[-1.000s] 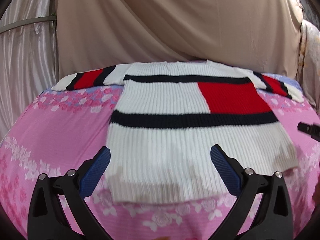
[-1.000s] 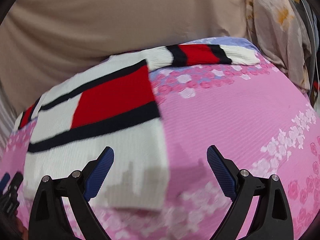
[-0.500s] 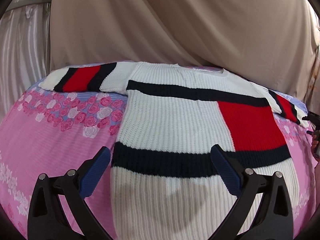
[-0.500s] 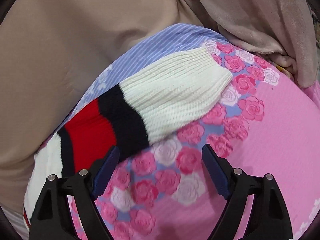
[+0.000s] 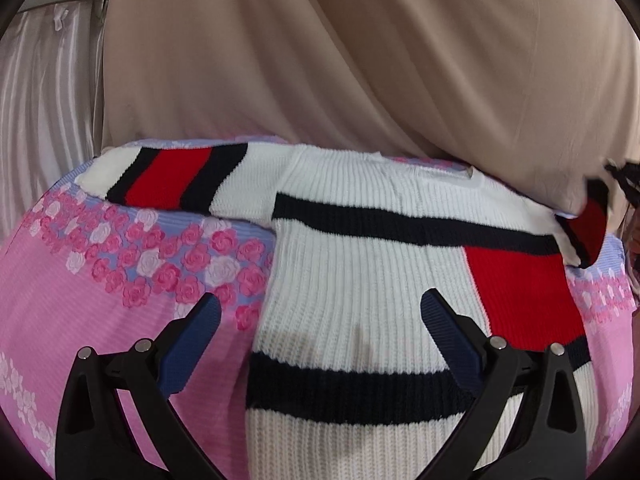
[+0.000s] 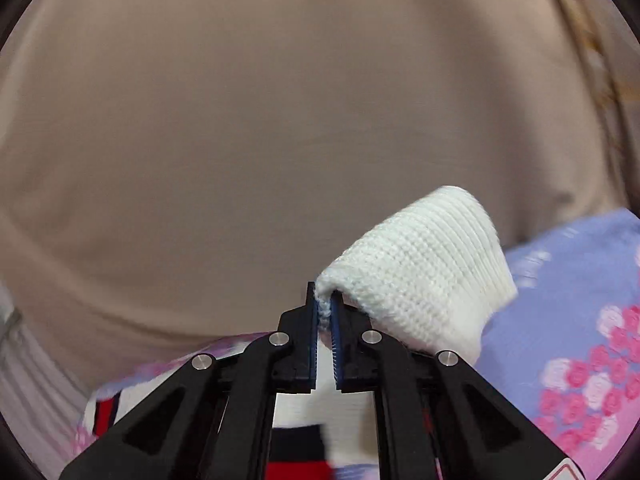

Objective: Fold small clothes

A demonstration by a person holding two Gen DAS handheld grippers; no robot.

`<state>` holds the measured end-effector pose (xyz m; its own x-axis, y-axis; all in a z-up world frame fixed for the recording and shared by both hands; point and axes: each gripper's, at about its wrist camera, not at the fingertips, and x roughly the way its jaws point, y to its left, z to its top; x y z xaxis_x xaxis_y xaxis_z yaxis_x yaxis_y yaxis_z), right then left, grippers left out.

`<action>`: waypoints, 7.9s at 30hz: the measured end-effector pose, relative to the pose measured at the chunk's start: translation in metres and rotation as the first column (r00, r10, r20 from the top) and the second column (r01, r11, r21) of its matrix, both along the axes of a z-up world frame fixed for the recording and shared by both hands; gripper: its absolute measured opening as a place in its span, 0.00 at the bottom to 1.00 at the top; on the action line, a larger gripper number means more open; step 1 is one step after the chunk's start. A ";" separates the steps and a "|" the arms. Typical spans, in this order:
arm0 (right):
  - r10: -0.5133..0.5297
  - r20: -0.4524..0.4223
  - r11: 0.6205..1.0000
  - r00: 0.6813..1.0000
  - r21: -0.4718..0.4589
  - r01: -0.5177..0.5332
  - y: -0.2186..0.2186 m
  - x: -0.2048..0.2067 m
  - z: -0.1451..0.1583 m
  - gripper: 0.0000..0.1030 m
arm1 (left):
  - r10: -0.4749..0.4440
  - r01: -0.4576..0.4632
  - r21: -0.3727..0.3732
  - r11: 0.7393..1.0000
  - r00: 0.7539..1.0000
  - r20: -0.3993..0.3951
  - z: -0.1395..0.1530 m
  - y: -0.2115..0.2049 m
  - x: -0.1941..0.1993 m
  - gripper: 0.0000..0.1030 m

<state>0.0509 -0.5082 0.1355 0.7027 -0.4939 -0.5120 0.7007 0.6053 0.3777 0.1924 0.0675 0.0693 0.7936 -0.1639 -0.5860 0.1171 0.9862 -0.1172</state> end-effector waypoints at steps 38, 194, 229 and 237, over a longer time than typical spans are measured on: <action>0.049 -0.203 0.999 0.978 0.011 -0.048 0.012 0.039 -0.098 0.11 | -0.169 0.163 -0.241 0.957 0.986 -0.004 0.018 -0.062 0.172 0.07; 0.364 -0.304 0.931 0.880 0.093 -0.353 0.078 0.195 -0.091 0.46 | -0.011 -0.097 -0.389 0.916 0.963 -0.267 -0.080 0.033 0.187 0.11; 0.483 -0.386 0.860 0.786 0.037 -0.510 0.162 0.307 -0.108 0.17 | -0.024 -0.065 -0.391 0.918 0.976 -0.218 -0.083 0.028 0.181 0.11; 0.119 -0.478 0.993 0.871 0.048 -0.109 0.082 0.086 -0.129 0.38 | -0.017 -0.068 -0.371 0.926 0.975 -0.222 -0.081 0.026 0.182 0.11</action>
<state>0.1367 -0.4265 0.0060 0.4199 -0.4119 -0.8087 0.7252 0.6880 0.0261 0.3749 0.0938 -0.0120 0.6610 -0.3861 -0.6435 0.0220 0.8671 -0.4977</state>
